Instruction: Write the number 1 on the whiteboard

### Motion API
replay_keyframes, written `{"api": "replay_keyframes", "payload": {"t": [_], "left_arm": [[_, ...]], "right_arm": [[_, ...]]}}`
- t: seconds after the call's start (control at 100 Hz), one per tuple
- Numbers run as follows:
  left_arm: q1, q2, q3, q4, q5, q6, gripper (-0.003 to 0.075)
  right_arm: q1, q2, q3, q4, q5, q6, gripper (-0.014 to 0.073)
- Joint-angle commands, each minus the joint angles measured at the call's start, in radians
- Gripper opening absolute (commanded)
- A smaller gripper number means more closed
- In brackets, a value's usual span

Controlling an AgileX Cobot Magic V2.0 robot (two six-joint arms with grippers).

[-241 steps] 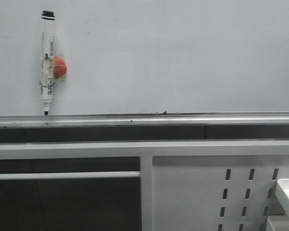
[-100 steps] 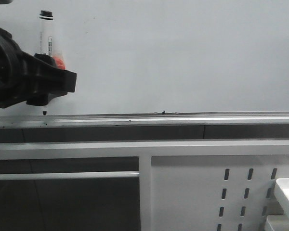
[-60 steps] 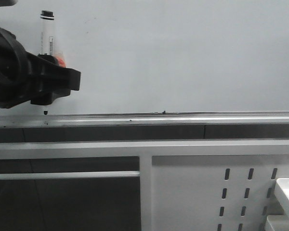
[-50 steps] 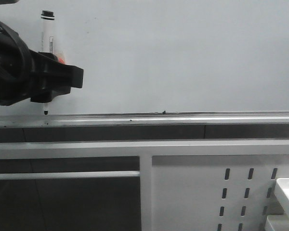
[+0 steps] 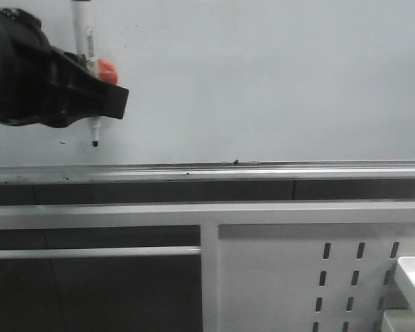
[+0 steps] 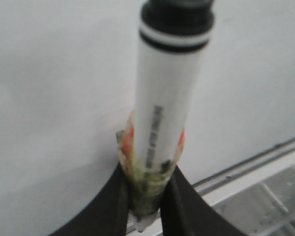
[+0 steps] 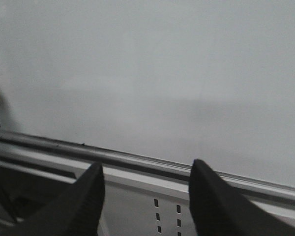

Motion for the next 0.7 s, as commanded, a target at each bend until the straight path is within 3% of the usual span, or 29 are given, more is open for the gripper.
{"api": "replay_keyframes", "payload": {"t": [0.0,0.08,0.19,0.37,0.54,0.69], "left_arm": [[-0.036,-0.086,-0.032,0.202,0.07,0.029,-0.002],[-0.074,-0.138,-0.041,0.356,0.161,0.029,-0.002],[-0.128,-0.183,-0.077,0.542,0.286,0.029,-0.002],[-0.181,-0.202,-0.144,0.696,0.409,0.029,-0.002],[-0.186,-0.202,-0.177,0.702,0.437,0.029,-0.002],[-0.186,-0.202,-0.176,0.703,0.437,0.029,-0.002]], "right_arm": [[0.03,0.037,-0.079,0.195,-0.019,-0.262,0.0345],[0.07,0.092,-0.128,0.399,0.033,-0.482,0.0345],[0.106,0.2,-0.188,0.53,0.104,-0.647,0.0346],[0.113,0.397,-0.305,0.549,0.198,-0.782,0.0346],[0.118,0.548,-0.411,0.615,0.253,-0.869,0.0346],[0.185,0.613,-0.46,0.622,0.236,-0.886,0.0346]]}}
